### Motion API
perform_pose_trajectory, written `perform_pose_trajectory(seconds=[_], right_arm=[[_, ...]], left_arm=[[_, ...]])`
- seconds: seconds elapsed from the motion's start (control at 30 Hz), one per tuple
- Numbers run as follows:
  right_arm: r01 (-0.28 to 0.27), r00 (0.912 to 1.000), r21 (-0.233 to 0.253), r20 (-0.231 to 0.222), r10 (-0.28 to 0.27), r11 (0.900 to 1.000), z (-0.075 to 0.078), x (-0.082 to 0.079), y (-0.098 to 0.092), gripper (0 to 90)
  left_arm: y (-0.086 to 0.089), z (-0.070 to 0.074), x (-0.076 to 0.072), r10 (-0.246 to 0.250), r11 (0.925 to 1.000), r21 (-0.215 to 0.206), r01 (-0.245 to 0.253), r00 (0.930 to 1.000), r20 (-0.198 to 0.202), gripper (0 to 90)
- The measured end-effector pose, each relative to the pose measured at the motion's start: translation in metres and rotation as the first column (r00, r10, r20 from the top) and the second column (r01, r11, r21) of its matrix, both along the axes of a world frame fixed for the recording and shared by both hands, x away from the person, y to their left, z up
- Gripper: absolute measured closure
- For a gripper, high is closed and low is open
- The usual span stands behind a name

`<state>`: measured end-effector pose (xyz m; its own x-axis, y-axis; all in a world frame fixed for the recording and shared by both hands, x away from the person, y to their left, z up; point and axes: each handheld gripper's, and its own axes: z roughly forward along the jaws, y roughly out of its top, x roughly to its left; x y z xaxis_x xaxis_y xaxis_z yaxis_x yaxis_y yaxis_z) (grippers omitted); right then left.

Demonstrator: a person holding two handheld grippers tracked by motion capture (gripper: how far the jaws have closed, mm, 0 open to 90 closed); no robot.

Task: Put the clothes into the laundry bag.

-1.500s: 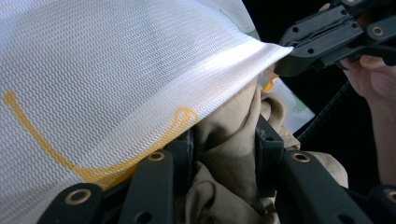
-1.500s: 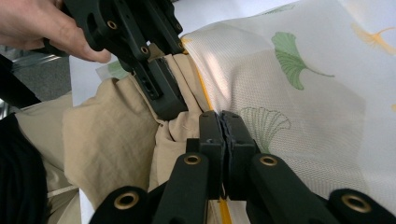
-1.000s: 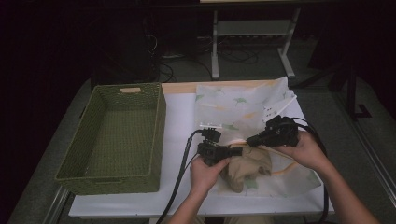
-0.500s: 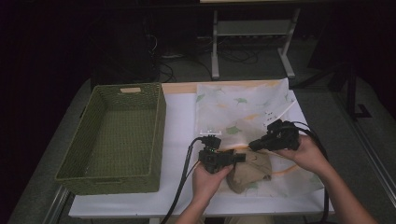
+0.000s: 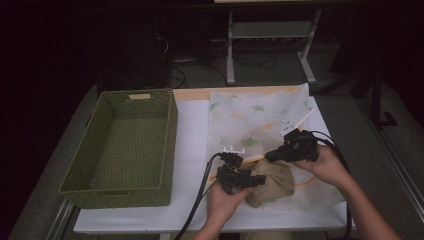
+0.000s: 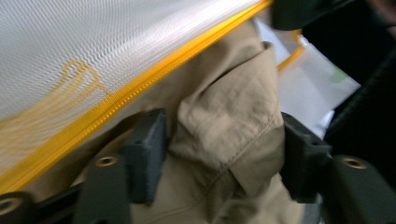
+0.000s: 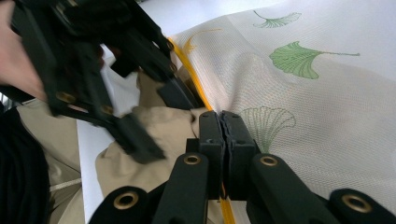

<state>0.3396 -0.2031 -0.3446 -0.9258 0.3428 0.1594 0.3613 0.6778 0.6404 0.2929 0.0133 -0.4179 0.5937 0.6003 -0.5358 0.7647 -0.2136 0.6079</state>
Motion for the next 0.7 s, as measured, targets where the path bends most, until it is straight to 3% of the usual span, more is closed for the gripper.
perform_pose_trajectory(seconds=[0.07,0.1,0.17,0.27,0.33,0.43,0.6,0.7], right_arm=[[-0.001,1.0,0.001,0.003,0.001,1.0,0.001,0.0,-0.002,87.5],[0.001,1.0,0.004,0.003,-0.001,1.0,0.001,0.0,-0.002,87.4],[0.007,1.0,0.009,0.006,-0.007,1.0,0.003,0.0,-0.005,87.4],[0.014,0.9998,0.012,0.011,-0.014,1.0,0.006,-0.001,-0.007,87.4],[0.021,0.9997,0.019,0.011,-0.021,1.0,0.007,-0.001,-0.009,87.5],[0.027,0.9996,0.007,0.002,-0.027,1.0,0.005,0.0,-0.009,87.3],[0.028,0.9996,0.007,-0.006,-0.028,1.0,0.002,0.002,-0.01,87.2],[0.034,0.9994,0.008,-0.01,-0.034,0.999,0.001,0.003,-0.01,87.2]], left_arm=[[-0.002,0.0,0.001,-0.007,0.9995,-0.03,0.008,0.9996,0.027,73.4],[-0.004,0.003,0.0,0.005,0.9998,-0.018,-0.004,0.9987,0.05,79.6],[-0.008,0.007,0.002,0.035,0.9994,-0.002,-0.035,0.9948,0.096,83.1],[-0.006,0.008,0.01,0.108,0.9936,-0.045,-0.104,0.9888,0.103,83.5],[-0.005,0.003,0.019,0.118,0.9903,-0.08,-0.114,0.9917,0.052,82.9],[-0.004,0.001,0.019,0.101,0.9907,-0.095,-0.097,0.9944,0.031,78.4],[0.007,0.006,0.01,0.072,0.9912,-0.112,-0.072,0.9974,-0.001,57.1],[0.016,0.009,0.0,0.066,0.9913,-0.113,-0.067,0.9978,-0.007,48.7]])
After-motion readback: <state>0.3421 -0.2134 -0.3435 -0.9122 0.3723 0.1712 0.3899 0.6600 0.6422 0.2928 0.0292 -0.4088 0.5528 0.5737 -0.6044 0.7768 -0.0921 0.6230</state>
